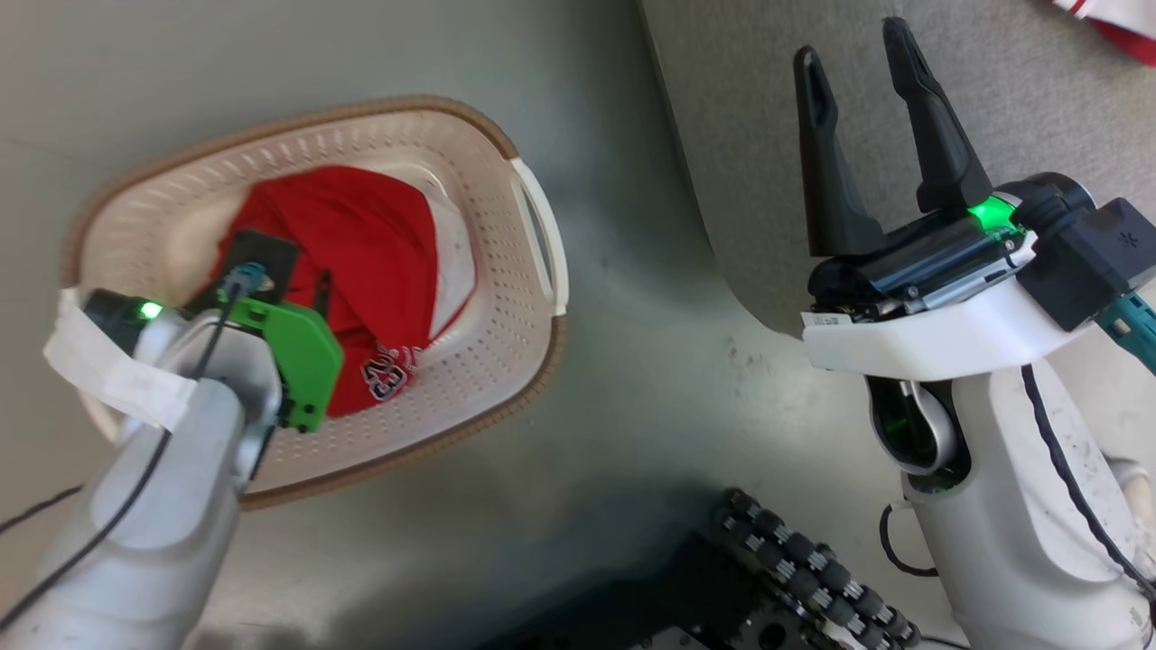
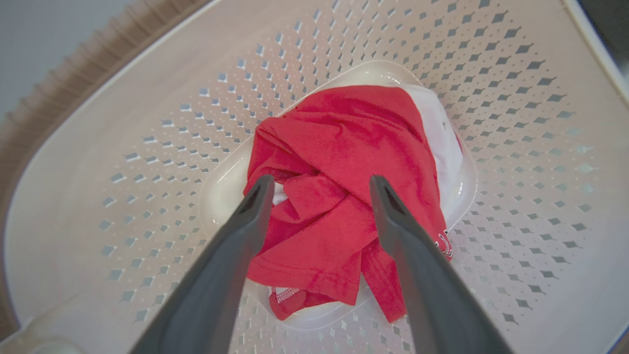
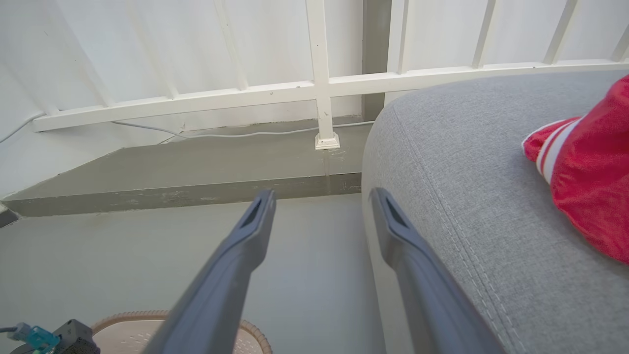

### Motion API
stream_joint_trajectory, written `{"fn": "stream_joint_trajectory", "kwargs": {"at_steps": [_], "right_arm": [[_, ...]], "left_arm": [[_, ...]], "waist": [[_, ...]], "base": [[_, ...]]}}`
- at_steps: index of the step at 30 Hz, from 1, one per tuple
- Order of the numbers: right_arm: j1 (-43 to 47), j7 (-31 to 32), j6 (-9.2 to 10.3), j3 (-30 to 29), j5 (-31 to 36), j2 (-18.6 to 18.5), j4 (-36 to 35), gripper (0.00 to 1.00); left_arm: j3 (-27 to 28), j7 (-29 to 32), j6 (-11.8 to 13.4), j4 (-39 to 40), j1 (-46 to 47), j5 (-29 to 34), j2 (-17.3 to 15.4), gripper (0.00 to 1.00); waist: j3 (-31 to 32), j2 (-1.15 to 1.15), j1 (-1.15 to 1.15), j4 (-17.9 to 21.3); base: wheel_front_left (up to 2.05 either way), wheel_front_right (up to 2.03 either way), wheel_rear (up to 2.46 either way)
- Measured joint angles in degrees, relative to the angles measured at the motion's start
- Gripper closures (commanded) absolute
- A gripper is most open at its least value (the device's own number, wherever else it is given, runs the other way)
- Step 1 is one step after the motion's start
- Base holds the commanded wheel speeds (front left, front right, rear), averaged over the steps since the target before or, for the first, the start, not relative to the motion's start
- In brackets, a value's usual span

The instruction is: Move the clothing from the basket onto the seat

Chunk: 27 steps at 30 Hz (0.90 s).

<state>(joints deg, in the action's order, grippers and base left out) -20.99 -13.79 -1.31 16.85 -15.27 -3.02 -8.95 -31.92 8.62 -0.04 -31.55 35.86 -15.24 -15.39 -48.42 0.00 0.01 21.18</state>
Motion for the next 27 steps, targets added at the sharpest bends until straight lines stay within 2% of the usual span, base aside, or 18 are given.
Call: {"fn": "stream_joint_trajectory", "kwargs": {"at_steps": [11,27], "right_arm": [[-1.14,-0.55,1.33,0.57,-1.76,0.41,0.81,0.00],[-1.18,-0.64,2.49,1.16,-2.97,0.53,0.65,0.00]], "left_arm": [[-1.62,0.73,-0.22,-7.87,4.44,2.97,-0.16,0.00],[-1.16,3.96,0.11,-18.26,8.01,2.85,1.13,0.00]], "waist": [[-5.51,0.00,0.00,3.19],[-7.15,0.00,-0.01,3.05]], "base": [[0.00,0.00,0.00],[0.00,0.00,0.00]]}}
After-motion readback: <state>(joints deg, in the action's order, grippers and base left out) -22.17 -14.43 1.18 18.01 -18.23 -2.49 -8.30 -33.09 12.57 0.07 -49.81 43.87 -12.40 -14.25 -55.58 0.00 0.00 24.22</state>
